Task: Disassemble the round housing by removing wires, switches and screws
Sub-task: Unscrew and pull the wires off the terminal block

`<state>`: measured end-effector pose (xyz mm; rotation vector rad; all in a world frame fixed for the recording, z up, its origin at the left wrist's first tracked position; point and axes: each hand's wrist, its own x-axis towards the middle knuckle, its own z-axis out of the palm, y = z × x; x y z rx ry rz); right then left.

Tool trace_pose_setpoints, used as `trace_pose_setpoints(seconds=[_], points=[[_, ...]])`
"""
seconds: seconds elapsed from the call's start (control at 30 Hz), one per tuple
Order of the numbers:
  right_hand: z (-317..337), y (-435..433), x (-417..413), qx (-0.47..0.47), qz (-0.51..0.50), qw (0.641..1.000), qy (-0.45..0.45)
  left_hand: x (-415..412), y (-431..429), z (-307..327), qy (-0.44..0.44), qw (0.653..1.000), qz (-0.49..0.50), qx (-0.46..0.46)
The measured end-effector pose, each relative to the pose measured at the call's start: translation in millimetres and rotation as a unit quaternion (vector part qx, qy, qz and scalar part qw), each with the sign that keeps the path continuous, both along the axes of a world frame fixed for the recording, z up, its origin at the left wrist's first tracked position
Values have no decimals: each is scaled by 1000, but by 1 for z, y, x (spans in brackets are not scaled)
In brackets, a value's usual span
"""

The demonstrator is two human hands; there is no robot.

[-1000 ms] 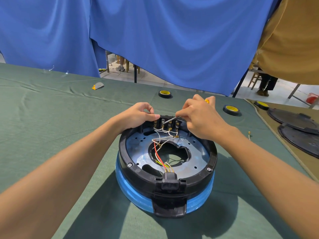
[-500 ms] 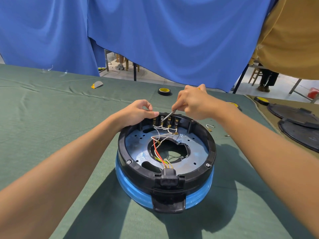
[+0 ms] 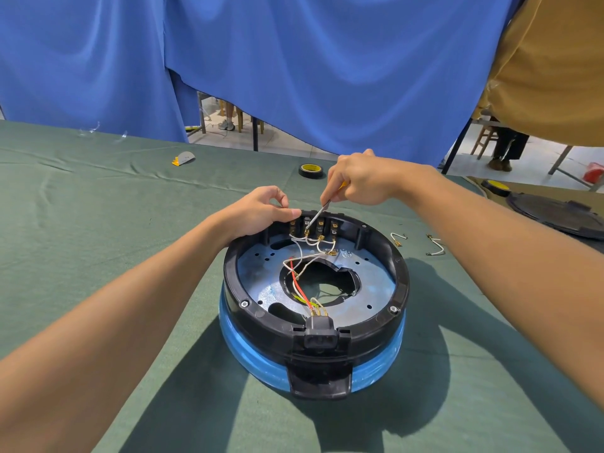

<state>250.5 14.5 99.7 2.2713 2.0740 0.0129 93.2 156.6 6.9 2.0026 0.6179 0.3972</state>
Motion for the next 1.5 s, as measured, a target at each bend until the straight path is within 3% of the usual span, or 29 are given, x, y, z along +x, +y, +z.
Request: trace_pose_setpoints(seconds=[0.27,0.6,0.73,0.97,1.27,1.5], points=[[6,3,-3,-25,12,999,-16,0,2,-2,-10,1000,3,-1],[-3,-23,-13,20,13,997,-70,-1,2,-2,-9,1000,10,-9],[-3,-32,-13,88,5,990,-106,-2,-1,-1,-7,1000,23,-10],[-14,-53,-24,108,-11,994,1,-7,-9,4,-4,997,73,34],[-51,-60,-41,228,-62,971,-28,-26,-25,0,-42,995,62,-73],[-48,-57,-47,235,-52,968,-72,-27,-37,-4,-95,984,76,-129]])
